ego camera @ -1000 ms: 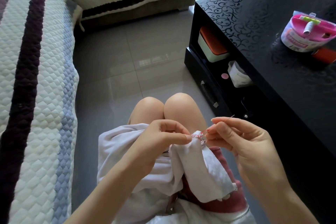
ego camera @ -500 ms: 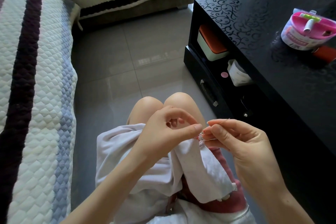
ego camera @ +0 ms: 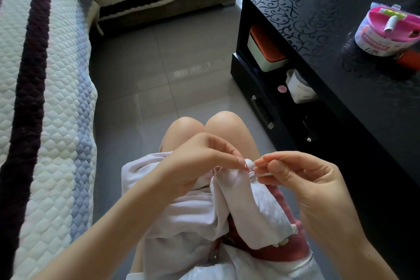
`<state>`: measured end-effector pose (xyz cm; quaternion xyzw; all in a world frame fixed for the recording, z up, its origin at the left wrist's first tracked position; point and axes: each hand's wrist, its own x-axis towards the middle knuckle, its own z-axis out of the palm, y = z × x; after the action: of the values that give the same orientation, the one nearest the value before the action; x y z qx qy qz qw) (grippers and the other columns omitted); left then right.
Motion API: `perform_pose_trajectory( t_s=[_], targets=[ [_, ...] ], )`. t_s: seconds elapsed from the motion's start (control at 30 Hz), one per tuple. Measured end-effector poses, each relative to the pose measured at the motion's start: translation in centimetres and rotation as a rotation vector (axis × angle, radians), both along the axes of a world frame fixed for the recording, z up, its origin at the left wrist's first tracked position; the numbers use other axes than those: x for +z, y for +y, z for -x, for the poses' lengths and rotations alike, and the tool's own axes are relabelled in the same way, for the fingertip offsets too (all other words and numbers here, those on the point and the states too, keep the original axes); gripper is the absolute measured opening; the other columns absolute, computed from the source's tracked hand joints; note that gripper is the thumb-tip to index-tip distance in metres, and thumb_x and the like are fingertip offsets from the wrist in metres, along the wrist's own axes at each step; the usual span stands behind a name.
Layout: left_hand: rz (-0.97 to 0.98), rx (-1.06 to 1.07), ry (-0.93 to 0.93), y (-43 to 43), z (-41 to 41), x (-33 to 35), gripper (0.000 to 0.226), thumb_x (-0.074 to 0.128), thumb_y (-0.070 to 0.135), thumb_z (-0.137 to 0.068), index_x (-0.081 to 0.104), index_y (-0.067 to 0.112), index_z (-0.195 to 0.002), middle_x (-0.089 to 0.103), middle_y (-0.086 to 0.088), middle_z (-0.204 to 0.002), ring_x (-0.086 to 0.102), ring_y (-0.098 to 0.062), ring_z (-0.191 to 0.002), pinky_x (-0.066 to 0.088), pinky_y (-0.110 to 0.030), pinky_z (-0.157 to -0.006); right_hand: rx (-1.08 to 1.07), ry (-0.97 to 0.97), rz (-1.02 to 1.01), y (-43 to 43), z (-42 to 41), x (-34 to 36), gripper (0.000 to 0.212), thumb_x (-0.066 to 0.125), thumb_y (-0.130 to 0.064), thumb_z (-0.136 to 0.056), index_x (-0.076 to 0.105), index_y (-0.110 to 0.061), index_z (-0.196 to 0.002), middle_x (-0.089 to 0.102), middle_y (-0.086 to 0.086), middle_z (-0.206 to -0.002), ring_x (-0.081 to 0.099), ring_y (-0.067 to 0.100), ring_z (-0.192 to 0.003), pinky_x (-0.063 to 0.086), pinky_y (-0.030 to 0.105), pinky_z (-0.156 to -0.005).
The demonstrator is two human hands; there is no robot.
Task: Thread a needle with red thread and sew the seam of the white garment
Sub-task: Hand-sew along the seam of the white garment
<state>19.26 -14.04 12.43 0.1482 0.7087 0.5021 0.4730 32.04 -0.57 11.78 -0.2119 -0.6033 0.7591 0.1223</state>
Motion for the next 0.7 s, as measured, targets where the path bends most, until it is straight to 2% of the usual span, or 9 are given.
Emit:
perform_pose_trajectory(
  t_s=[0.07,0.13,0.23,0.33,0.43,0.5,0.57,0.63,0.7],
  targets=[
    [0.006,-0.003,-0.042,-0.1,0.0,-0.2,0.017,0.075,0.012,-0.072,0.072,0.019,-0.056,0.063,0.000,-0.062,0.051,-0.005,-0.062,0.039,-0.016,-0.062,0.039,0.005,0.035,0.2,-0.3,-0.4,0.016,0.072,-0.026,-0.067,0.077,-0.014,-0.075,0.074,0.013,-0.078,0.072,0.025,-0.074,0.057,0.024,-0.067],
    [0.023,-0.011,-0.055,0.0,0.0,-0.3,0.014,0.073,0.015,-0.069,0.072,0.019,-0.056,0.065,0.001,-0.064,0.052,-0.003,-0.062,0.039,-0.014,-0.062,0.076,0.008,0.089,0.3,-0.5,-0.8,0.026,0.075,-0.035,-0.068,0.076,-0.012,-0.081,0.074,0.014,-0.083,0.072,0.027,-0.079,0.057,0.025,-0.070],
    [0.034,-0.011,-0.052,0.1,0.1,-0.6,0.028,0.070,0.006,-0.080,0.071,0.019,-0.055,0.064,0.002,-0.062,0.051,-0.002,-0.059,0.039,-0.012,-0.058,0.083,-0.019,0.154,0.4,-0.4,-1.3,0.037,0.078,-0.043,-0.067,0.074,-0.011,-0.083,0.073,0.017,-0.084,0.072,0.030,-0.081,0.057,0.027,-0.070],
    [0.024,-0.018,-0.051,0.3,0.1,-0.7,0.034,0.066,0.003,-0.083,0.070,0.019,-0.054,0.064,0.006,-0.059,0.050,0.000,-0.055,0.037,-0.011,-0.055,0.077,-0.036,0.202,0.5,-0.2,-1.6,0.034,0.075,-0.042,-0.067,0.072,-0.011,-0.082,0.071,0.015,-0.081,0.071,0.029,-0.077,0.057,0.027,-0.068],
    [0.024,-0.031,-0.042,0.5,0.2,-0.6,0.029,0.066,0.004,-0.085,0.067,0.018,-0.060,0.065,0.009,-0.060,0.053,0.001,-0.056,0.038,-0.013,-0.056,0.066,-0.071,0.228,0.6,0.1,-1.6,0.022,0.068,-0.033,-0.069,0.070,-0.013,-0.076,0.068,0.013,-0.076,0.070,0.026,-0.073,0.056,0.027,-0.065],
    [0.036,-0.065,-0.011,0.7,0.3,-0.6,0.022,0.070,0.010,-0.084,0.065,0.019,-0.065,0.070,0.003,-0.072,0.056,-0.004,-0.069,0.038,-0.018,-0.063,0.064,-0.092,0.264,0.6,0.4,-1.6,0.018,0.064,-0.030,-0.069,0.069,-0.013,-0.072,0.066,0.012,-0.073,0.069,0.024,-0.069,0.056,0.027,-0.062],
    [0.032,-0.098,0.016,0.8,0.3,-0.5,0.016,0.075,0.021,-0.075,0.065,0.023,-0.063,0.072,-0.014,-0.089,0.056,-0.015,-0.084,0.039,-0.029,-0.073,0.067,-0.109,0.274,0.7,0.5,-1.7,0.018,0.061,-0.026,-0.073,0.068,-0.010,-0.075,0.065,0.013,-0.073,0.068,0.024,-0.068,0.056,0.028,-0.061],
    [0.028,-0.121,0.037,0.8,0.5,-0.3,0.011,0.073,0.026,-0.070,0.065,0.024,-0.063,0.070,-0.020,-0.094,0.057,-0.019,-0.086,0.039,-0.035,-0.076,0.067,-0.117,0.270,0.8,0.6,-1.9,0.017,0.055,-0.019,-0.079,0.063,-0.004,-0.079,0.064,0.013,-0.072,0.068,0.024,-0.067,0.056,0.029,-0.061],
    [0.018,-0.161,0.064,0.7,0.8,-0.3,0.014,0.076,0.021,-0.074,0.064,0.022,-0.066,0.069,-0.021,-0.090,0.057,-0.020,-0.084,0.041,-0.033,-0.074,0.071,-0.121,0.266,0.8,0.6,-1.9,0.017,0.052,-0.017,-0.080,0.059,-0.001,-0.081,0.064,0.013,-0.071,0.067,0.024,-0.066,0.057,0.030,-0.061]
  ],
)
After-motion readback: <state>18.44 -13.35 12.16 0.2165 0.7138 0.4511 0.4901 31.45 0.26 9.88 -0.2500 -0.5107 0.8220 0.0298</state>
